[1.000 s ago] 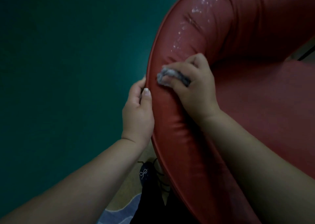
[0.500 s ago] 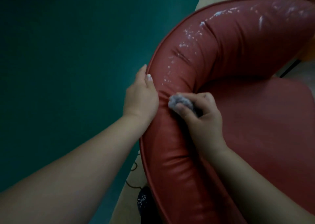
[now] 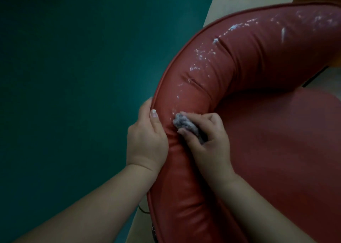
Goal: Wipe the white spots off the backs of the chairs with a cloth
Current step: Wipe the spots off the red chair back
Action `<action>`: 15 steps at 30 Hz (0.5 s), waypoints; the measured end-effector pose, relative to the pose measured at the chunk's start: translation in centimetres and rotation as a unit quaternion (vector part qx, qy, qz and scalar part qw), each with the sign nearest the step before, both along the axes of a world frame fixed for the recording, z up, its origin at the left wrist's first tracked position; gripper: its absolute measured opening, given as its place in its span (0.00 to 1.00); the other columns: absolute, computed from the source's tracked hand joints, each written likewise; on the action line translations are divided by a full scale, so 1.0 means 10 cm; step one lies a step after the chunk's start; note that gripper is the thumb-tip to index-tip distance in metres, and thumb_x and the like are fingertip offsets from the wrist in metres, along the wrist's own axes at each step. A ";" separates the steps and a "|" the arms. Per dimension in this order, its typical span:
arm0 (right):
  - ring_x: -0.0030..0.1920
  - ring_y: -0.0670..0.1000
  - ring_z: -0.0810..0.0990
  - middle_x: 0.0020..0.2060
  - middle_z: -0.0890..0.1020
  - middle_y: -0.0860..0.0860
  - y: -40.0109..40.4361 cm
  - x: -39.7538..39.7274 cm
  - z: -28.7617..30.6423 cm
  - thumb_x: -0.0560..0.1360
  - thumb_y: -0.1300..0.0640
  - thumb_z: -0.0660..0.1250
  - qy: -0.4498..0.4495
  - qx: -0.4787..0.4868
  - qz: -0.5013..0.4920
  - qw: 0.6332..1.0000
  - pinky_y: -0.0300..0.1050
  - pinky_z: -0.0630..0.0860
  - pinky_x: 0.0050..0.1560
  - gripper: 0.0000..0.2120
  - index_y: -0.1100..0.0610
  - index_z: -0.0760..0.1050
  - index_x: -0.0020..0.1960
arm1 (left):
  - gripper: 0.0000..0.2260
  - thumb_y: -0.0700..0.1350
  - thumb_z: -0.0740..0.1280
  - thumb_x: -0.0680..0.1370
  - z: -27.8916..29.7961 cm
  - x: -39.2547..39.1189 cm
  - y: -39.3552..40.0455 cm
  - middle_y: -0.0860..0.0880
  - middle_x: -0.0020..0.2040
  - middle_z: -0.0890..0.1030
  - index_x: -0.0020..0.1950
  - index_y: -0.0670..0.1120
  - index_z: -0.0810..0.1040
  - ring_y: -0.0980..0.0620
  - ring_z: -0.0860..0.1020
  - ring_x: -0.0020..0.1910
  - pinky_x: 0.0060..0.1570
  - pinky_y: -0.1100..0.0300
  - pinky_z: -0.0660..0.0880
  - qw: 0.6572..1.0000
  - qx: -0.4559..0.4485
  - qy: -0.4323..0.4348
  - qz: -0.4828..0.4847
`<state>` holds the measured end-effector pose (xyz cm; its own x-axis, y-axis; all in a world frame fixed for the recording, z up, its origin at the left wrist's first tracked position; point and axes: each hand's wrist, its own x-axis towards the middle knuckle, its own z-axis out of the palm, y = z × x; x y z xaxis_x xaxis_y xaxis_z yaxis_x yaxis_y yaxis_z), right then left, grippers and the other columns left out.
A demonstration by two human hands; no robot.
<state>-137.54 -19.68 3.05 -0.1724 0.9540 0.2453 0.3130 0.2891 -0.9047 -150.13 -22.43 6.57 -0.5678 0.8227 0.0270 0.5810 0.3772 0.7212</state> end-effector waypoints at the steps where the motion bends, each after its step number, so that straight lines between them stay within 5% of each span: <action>1: 0.45 0.42 0.74 0.44 0.73 0.50 0.04 -0.01 0.01 0.70 0.51 0.73 -0.010 0.009 0.011 1.000 0.28 0.69 0.50 0.15 0.49 0.79 0.57 | 0.23 0.51 0.50 0.77 -0.01 0.00 0.01 0.43 0.59 0.80 0.70 0.48 0.71 0.39 0.77 0.56 0.55 0.58 0.66 1.000 0.001 -0.003 0.004; 8: 0.44 0.46 0.74 0.45 0.72 0.52 0.63 -0.33 0.19 0.71 0.56 0.74 -0.031 0.015 -0.085 0.996 0.30 0.70 0.51 0.13 0.56 0.82 0.55 | 0.22 0.50 0.52 0.78 -0.01 0.00 0.02 0.42 0.56 0.82 0.70 0.51 0.71 0.39 0.78 0.52 0.51 0.58 0.67 1.000 0.007 -0.007 0.011; 15: 0.44 0.47 0.73 0.44 0.72 0.51 0.35 -0.17 0.21 0.71 0.52 0.72 -0.081 0.084 0.060 0.991 0.41 0.74 0.47 0.14 0.55 0.82 0.55 | 0.22 0.50 0.52 0.77 -0.01 -0.01 0.03 0.41 0.56 0.82 0.70 0.50 0.71 0.37 0.79 0.52 0.51 0.55 0.67 1.000 0.004 -0.002 0.007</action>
